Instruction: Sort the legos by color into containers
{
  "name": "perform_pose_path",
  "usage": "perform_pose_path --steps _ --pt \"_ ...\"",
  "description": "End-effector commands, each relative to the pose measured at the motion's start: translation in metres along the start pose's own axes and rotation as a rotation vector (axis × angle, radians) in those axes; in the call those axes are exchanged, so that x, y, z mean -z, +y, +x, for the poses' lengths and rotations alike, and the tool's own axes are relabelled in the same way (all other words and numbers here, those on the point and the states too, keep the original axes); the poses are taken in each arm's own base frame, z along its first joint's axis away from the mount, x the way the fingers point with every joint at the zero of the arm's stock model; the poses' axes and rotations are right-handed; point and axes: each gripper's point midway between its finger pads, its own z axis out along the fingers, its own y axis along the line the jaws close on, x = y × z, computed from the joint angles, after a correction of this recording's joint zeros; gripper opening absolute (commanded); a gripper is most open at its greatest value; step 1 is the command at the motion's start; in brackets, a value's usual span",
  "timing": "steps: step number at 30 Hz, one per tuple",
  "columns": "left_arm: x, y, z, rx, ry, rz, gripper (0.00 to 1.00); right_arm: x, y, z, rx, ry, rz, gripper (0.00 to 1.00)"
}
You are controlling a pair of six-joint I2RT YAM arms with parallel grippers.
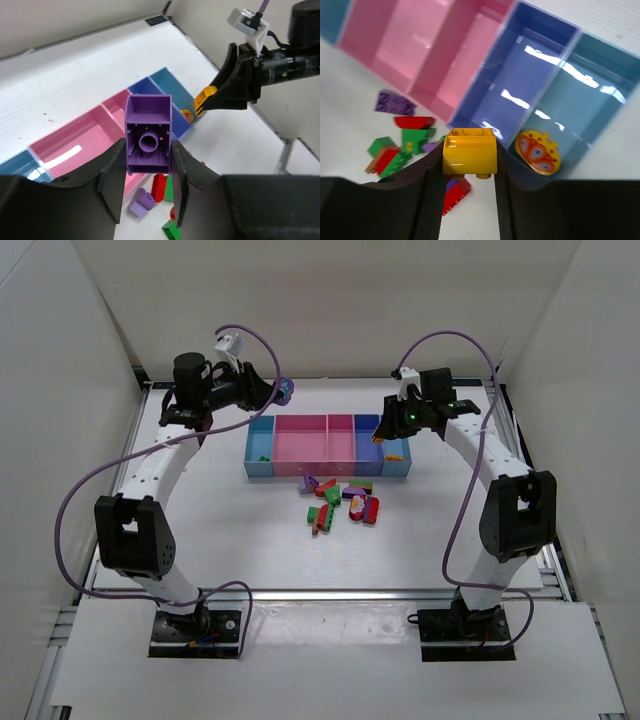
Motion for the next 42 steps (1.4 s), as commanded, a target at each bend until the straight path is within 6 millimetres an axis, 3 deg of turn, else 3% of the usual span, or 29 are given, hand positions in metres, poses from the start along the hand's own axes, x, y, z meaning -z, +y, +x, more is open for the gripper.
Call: perform_pose_path --steps 1,13,15,17,21,23,26,27,29,30,31,35,40,42 --pt "0.017 0.005 -0.018 -0.087 -0.028 -0.175 0.1 0.01 -0.03 -0.007 -0.003 -0.008 0.207 0.0" --pt "0.008 0.006 -0.014 -0.107 -0.006 -0.187 0.1 0.007 -0.075 0.011 0.038 0.062 0.402 0.0" --pt "0.005 0.001 -0.012 -0.117 0.002 -0.172 0.1 0.001 -0.077 0.016 0.052 0.081 0.397 0.04" --pt "0.002 -0.002 -0.009 -0.139 0.023 -0.165 0.1 -0.004 -0.08 0.02 0.049 0.096 0.393 0.28" --pt "-0.008 -0.003 -0.005 -0.176 0.055 -0.163 0.1 -0.012 -0.082 0.022 0.04 0.103 0.385 0.54" --pt "-0.014 -0.006 -0.005 -0.176 0.059 -0.152 0.1 -0.013 -0.083 0.017 0.039 0.092 0.389 0.62" --pt "-0.029 -0.012 0.006 -0.152 0.107 -0.098 0.12 -0.01 -0.077 0.004 0.059 0.065 0.364 0.83" --pt "-0.038 -0.011 0.013 -0.13 0.141 -0.079 0.13 -0.007 -0.072 0.0 0.066 0.05 0.35 0.9" --pt "-0.05 -0.019 0.021 -0.119 0.167 -0.048 0.13 0.003 -0.066 -0.012 0.078 0.013 0.351 0.94" --pt "-0.059 -0.016 0.03 -0.107 0.189 -0.033 0.13 0.008 -0.063 -0.015 0.074 0.0 0.352 0.94" --pt "-0.067 -0.025 0.026 -0.124 0.184 -0.01 0.13 0.021 -0.06 -0.026 0.084 -0.037 0.375 0.95" --pt "-0.099 -0.029 0.036 -0.1 0.235 0.035 0.14 0.054 -0.054 -0.044 0.098 -0.116 0.434 0.97" --pt "-0.134 -0.029 0.068 -0.076 0.325 0.076 0.15 0.087 -0.058 -0.039 0.07 -0.145 0.476 0.97" --pt "-0.144 -0.037 0.07 -0.089 0.333 0.093 0.16 0.1 -0.066 -0.038 0.055 -0.156 0.501 0.97"
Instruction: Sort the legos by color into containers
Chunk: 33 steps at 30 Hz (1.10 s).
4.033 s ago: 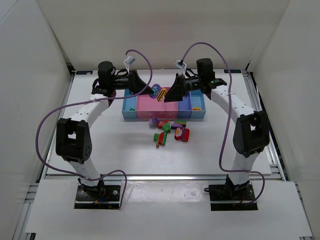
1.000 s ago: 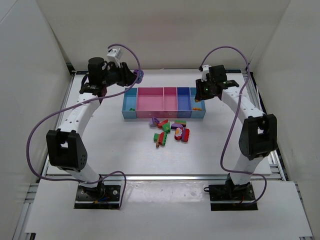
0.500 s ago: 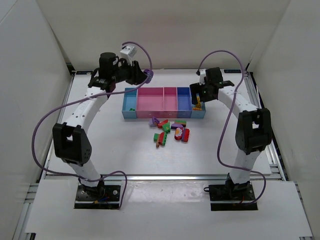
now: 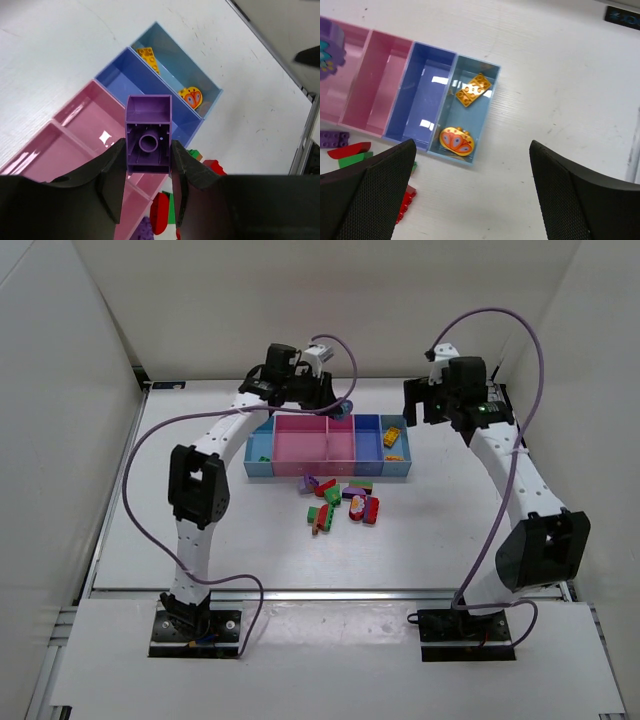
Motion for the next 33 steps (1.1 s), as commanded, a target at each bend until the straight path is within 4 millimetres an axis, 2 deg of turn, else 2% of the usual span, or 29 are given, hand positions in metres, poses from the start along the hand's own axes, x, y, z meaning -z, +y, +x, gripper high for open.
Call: perform_pose_path --steps 1,5,7,8,9,11,20,27,33 --pt "-0.004 -0.027 -0.008 -0.026 0.027 0.055 0.16 0.01 -0.025 0.008 -0.038 0.002 0.066 0.97" --pt "-0.029 -0.034 0.004 -0.014 0.066 0.098 0.16 0.02 -0.045 0.015 -0.07 0.01 0.107 0.97" --pt "-0.036 -0.036 0.007 -0.013 0.075 0.104 0.17 0.023 -0.047 0.017 -0.072 0.01 0.112 0.96" --pt "-0.044 -0.034 0.018 0.005 0.102 0.113 0.18 0.025 -0.051 0.018 -0.075 0.013 0.118 0.96" --pt "-0.046 -0.04 0.013 -0.006 0.096 0.12 0.18 0.026 -0.051 0.02 -0.077 0.014 0.117 0.96" --pt "-0.055 -0.039 0.022 0.013 0.12 0.127 0.19 0.031 -0.055 0.021 -0.082 0.013 0.126 0.96" --pt "-0.072 -0.039 0.034 0.045 0.143 0.145 0.28 0.043 -0.06 0.025 -0.102 0.021 0.122 0.96" --pt "-0.083 -0.041 0.041 0.052 0.154 0.169 0.43 0.049 -0.062 0.029 -0.103 0.025 0.124 0.96" --pt "-0.086 -0.044 0.044 0.047 0.158 0.188 0.54 0.049 -0.057 0.042 -0.106 0.053 0.106 0.96"
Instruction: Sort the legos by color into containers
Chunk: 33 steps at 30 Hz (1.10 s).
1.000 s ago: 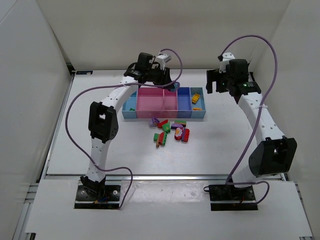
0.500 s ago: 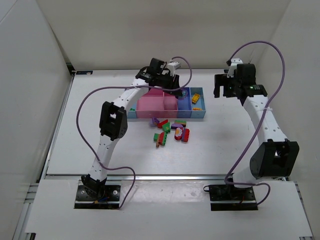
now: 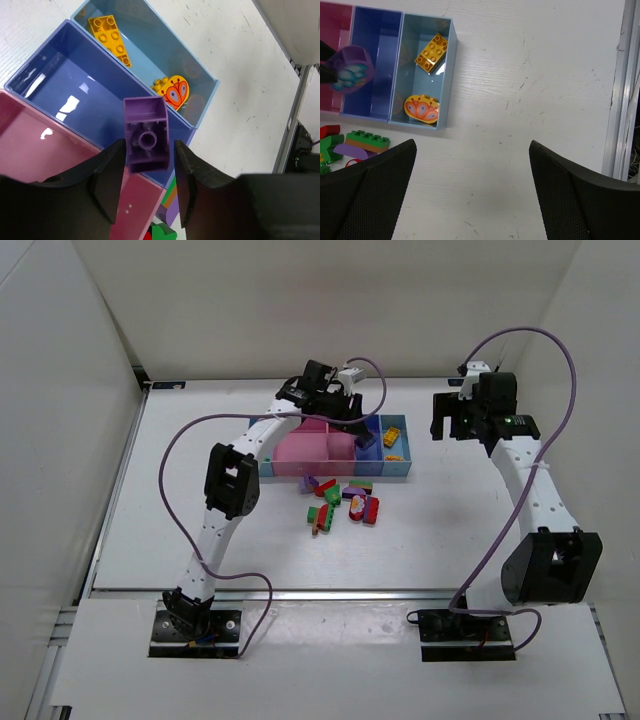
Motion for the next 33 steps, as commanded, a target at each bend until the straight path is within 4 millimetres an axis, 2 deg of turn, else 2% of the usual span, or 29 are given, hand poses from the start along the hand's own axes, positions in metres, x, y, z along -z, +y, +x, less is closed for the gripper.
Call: perform_pose_path --steps 1,6,9,11,12,13,14,16,17,19,20,22,23,25,27,29,30,32,33 --pt "0.007 -0.026 -0.021 -0.051 -0.036 0.06 0.55 0.01 0.002 0.002 0.01 -0.01 -0.017 0.96" --pt "0.01 -0.03 -0.028 -0.083 -0.054 0.066 0.67 0.01 0.005 0.006 0.011 -0.006 -0.031 0.96" --pt "0.015 -0.035 -0.035 -0.093 -0.074 0.081 0.68 0.009 0.01 0.008 0.031 -0.006 -0.066 0.94" --pt "0.031 -0.041 -0.058 -0.106 -0.15 0.089 0.66 0.014 0.026 0.006 0.069 -0.024 -0.16 0.91" --pt "0.04 -0.044 -0.068 -0.064 -0.186 0.093 0.66 0.014 0.031 0.013 0.13 -0.022 -0.205 0.9" --pt "0.062 -0.044 -0.091 -0.065 -0.277 0.08 0.66 0.018 0.046 0.023 0.204 -0.04 -0.306 0.88" --pt "0.075 -0.046 -0.104 -0.093 -0.322 0.063 0.67 0.022 0.057 0.027 0.202 -0.048 -0.367 0.87" --pt "0.098 -0.043 -0.12 -0.098 -0.373 0.013 0.67 0.042 0.076 0.032 0.36 -0.128 -0.495 0.87" --pt "0.12 -0.042 -0.13 -0.113 -0.406 -0.018 0.68 0.051 0.098 0.049 0.395 -0.133 -0.636 0.87" --pt "0.141 -0.037 -0.134 -0.118 -0.424 -0.072 0.68 0.062 0.116 0.064 0.537 -0.161 -0.75 0.86" --pt "0.159 -0.032 -0.132 -0.108 -0.43 -0.098 0.69 0.07 0.125 0.078 0.595 -0.148 -0.832 0.86" --pt "0.174 -0.026 -0.12 -0.083 -0.404 -0.117 0.69 0.071 0.136 0.091 0.618 -0.116 -0.904 0.88" --pt "0.186 -0.021 -0.111 -0.064 -0.388 -0.137 0.68 0.069 0.139 0.093 0.62 -0.109 -0.915 0.88" --pt "0.194 -0.022 -0.092 -0.116 -0.333 -0.146 0.65 0.06 0.145 0.095 0.621 -0.088 -0.928 0.87" --pt "0.199 -0.032 -0.056 -0.141 -0.252 -0.151 0.63 0.051 0.147 0.092 0.621 -0.078 -0.906 0.86" --pt "0.2 -0.04 -0.03 -0.254 -0.192 -0.151 0.63 0.043 0.148 0.093 0.613 -0.063 -0.897 0.86" --pt "0.197 -0.055 -0.01 -0.3 -0.149 -0.132 0.63 0.036 0.148 0.093 0.625 -0.055 -0.874 0.86" --pt "0.193 -0.064 0.013 -0.399 -0.084 -0.117 0.62 0.031 0.148 0.095 0.64 -0.041 -0.859 0.85" --pt "0.191 -0.071 0.031 -0.42 -0.046 -0.099 0.62 0.026 0.15 0.096 0.649 -0.034 -0.849 0.85"
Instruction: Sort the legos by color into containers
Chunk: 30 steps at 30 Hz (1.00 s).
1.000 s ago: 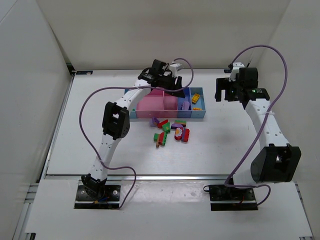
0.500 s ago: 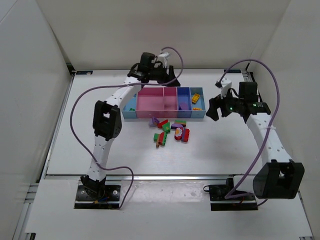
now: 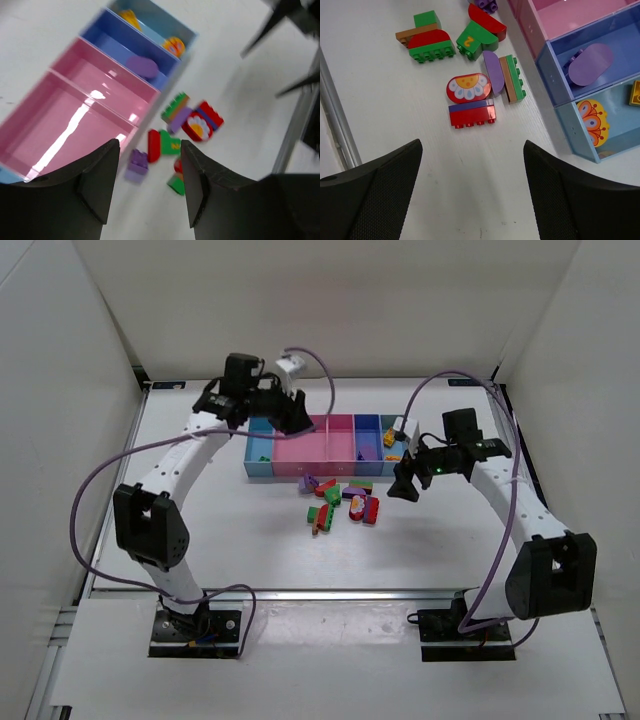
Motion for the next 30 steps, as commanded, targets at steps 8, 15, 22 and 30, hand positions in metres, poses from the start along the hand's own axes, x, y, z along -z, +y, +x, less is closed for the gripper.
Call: perform_pose_path --steps 8,15,22,30 --pt "0.017 -0.063 0.096 -0.24 0.209 0.166 0.58 -0.028 -0.02 -0.01 0.09 0.05 0.056 0.83" --pt "0.039 -0.084 0.144 -0.209 0.316 0.054 0.54 -0.027 -0.027 -0.008 0.048 0.068 0.095 0.83" --pt "0.039 -0.108 0.166 -0.068 0.375 -0.022 0.5 -0.023 -0.032 0.001 -0.054 0.092 0.165 0.83" --pt "0.01 -0.107 0.204 0.164 0.512 -0.258 0.44 -0.015 -0.024 0.019 -0.114 0.123 0.202 0.83"
